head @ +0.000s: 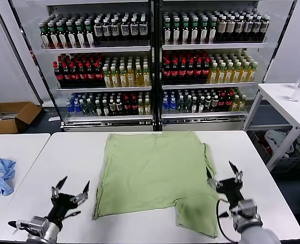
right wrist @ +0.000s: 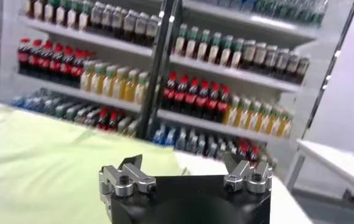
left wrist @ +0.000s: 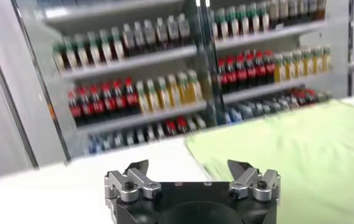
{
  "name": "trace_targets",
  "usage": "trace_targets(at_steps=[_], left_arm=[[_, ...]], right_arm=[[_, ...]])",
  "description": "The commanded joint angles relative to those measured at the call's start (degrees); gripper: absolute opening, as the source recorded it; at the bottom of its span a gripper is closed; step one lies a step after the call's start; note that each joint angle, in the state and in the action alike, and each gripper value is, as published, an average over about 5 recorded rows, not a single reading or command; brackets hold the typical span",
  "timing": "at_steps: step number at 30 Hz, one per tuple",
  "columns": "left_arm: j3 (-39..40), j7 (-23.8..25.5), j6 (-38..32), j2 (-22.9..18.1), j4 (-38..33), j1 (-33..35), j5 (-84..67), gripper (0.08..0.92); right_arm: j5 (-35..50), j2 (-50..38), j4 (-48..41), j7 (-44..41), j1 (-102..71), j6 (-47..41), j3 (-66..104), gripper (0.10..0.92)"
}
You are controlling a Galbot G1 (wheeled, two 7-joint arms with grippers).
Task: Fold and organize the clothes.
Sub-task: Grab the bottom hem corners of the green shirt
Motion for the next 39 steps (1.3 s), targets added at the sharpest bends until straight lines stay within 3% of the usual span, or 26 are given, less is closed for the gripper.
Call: trace_targets(at_steps=[1, 25, 28, 39], left_arm=[[4.05, -3.61, 12.68, 0.69, -5.11, 6.03, -4.02, 0.823], [7.31, -8.02, 11.18, -1.29, 1.04, -1.36, -4.00, 0.818], [7.40, -8.02, 11.12, -1.08, 1.34, -0.90, -2.92, 0.767], [9.70, -5.22, 11.15, -1.15, 1.96, -0.33, 2.81, 0.447]], right_arm=[[2.82, -1.44, 3.22, 1.14, -9.81, -0.52, 0.30, 0.823], [3.10, 2.37, 0.38, 2.69, -9.47, -1.76, -2.64, 0.818], [4.32, 2.34, 0.08, 2.81, -9.58, -2.13, -2.75, 0.772], [7.30, 2.41, -1.74, 2.47, -8.01, -1.93, -3.66, 0.456]])
